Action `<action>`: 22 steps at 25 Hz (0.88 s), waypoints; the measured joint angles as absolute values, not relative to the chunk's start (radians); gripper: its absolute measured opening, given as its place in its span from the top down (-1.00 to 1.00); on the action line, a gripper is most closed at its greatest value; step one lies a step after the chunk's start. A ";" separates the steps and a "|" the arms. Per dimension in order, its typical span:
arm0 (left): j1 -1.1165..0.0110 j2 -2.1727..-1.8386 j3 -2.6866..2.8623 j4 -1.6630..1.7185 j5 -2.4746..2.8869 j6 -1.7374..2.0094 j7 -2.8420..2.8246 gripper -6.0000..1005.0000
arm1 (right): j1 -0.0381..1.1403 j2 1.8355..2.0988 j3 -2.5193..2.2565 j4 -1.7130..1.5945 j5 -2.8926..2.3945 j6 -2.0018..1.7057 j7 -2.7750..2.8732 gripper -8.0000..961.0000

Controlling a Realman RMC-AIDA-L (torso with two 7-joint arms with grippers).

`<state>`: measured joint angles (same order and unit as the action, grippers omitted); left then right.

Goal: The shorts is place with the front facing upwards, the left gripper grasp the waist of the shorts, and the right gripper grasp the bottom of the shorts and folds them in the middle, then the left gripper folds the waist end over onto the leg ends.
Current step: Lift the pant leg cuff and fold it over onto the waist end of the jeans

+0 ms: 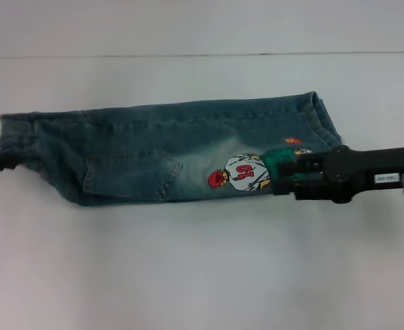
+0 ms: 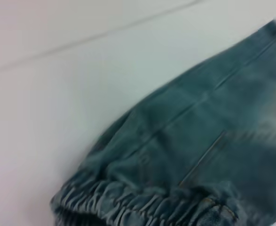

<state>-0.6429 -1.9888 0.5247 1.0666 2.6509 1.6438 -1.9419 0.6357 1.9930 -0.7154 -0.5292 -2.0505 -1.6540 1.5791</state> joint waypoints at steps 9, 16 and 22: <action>-0.715 -1.972 0.525 1.096 2.573 1.713 -1.945 0.91 | 0.642 2.094 -0.690 -0.429 -1.847 -1.292 1.392 0.13; -0.776 -1.968 0.525 1.098 2.510 1.720 -1.952 0.91 | 0.730 2.106 -0.688 -0.121 -1.579 -1.007 0.950 0.70; -0.823 -1.959 0.525 1.085 2.414 1.740 -1.957 0.91 | 0.771 2.114 -0.679 0.036 -1.418 -0.969 0.668 0.98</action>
